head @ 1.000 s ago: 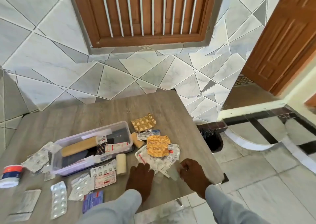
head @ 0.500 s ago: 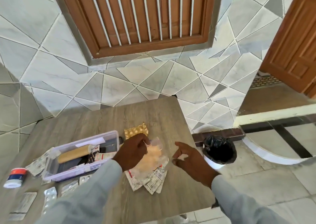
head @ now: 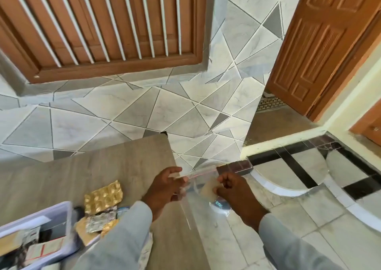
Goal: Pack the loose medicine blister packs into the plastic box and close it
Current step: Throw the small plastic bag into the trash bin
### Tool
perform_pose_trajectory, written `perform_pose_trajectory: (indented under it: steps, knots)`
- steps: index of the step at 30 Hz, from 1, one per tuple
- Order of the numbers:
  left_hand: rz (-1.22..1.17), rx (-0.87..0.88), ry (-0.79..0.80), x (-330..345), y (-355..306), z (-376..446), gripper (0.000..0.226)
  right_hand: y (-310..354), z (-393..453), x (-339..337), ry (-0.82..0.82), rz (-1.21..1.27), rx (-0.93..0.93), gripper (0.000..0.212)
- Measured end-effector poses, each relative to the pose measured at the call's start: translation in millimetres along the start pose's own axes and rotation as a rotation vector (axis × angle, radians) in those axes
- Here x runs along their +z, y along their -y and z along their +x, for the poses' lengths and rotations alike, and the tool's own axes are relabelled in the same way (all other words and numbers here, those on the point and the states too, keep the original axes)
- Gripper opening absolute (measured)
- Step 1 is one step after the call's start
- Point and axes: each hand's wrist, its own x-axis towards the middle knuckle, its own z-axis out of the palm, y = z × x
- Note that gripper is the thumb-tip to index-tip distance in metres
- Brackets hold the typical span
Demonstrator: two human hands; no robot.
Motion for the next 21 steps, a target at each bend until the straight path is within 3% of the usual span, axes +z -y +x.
perform_pose_trajectory:
  steps: [5, 8, 11, 14, 17, 21]
  knots:
    - [-0.028, -0.029, 0.033, 69, 33, 25, 0.064, -19, 39, -53, 0.017, 0.202, 0.108, 0.038]
    - [0.010, -0.042, -0.105, 117, 48, 49, 0.076, -39, 70, -86, 0.040, 0.258, 0.184, 0.046]
    - [0.040, -0.113, -0.269, 160, 52, 80, 0.063, -52, 97, -125, 0.095, 0.224, 0.257, 0.038]
    - [0.142, -0.141, -0.306, 183, 60, 97, 0.042, -60, 112, -152, 0.208, 0.220, 0.356, 0.022]
    - [0.212, -0.197, -0.377, 210, 69, 126, 0.027, -74, 148, -182, 0.308, 0.218, 0.435, 0.023]
    - [0.225, -0.282, -0.416, 215, 89, 144, 0.018, -99, 172, -182, 0.308, 0.180, 0.502, 0.021]
